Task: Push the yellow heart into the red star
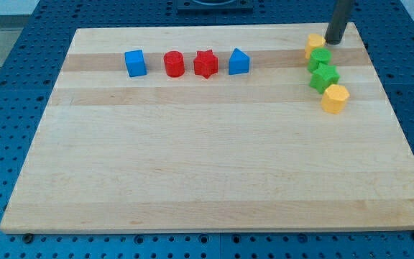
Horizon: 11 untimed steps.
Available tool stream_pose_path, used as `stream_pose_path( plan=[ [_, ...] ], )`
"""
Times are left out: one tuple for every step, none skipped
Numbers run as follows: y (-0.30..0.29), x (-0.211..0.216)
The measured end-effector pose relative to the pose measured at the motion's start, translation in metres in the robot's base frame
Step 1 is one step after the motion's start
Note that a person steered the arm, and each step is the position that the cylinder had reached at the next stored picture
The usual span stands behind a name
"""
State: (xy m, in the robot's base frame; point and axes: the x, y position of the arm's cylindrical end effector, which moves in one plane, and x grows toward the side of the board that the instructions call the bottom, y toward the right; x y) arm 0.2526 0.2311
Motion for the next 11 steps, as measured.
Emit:
stream_pose_path(
  plan=[
    [-0.021, 0.005],
    [-0.052, 0.012],
    [-0.071, 0.031],
    [-0.088, 0.057],
    [-0.118, 0.082],
    [-0.127, 0.082],
    [-0.153, 0.088],
    [-0.183, 0.101],
    [-0.213, 0.110],
    [-0.241, 0.116],
    [-0.254, 0.124]
  ],
)
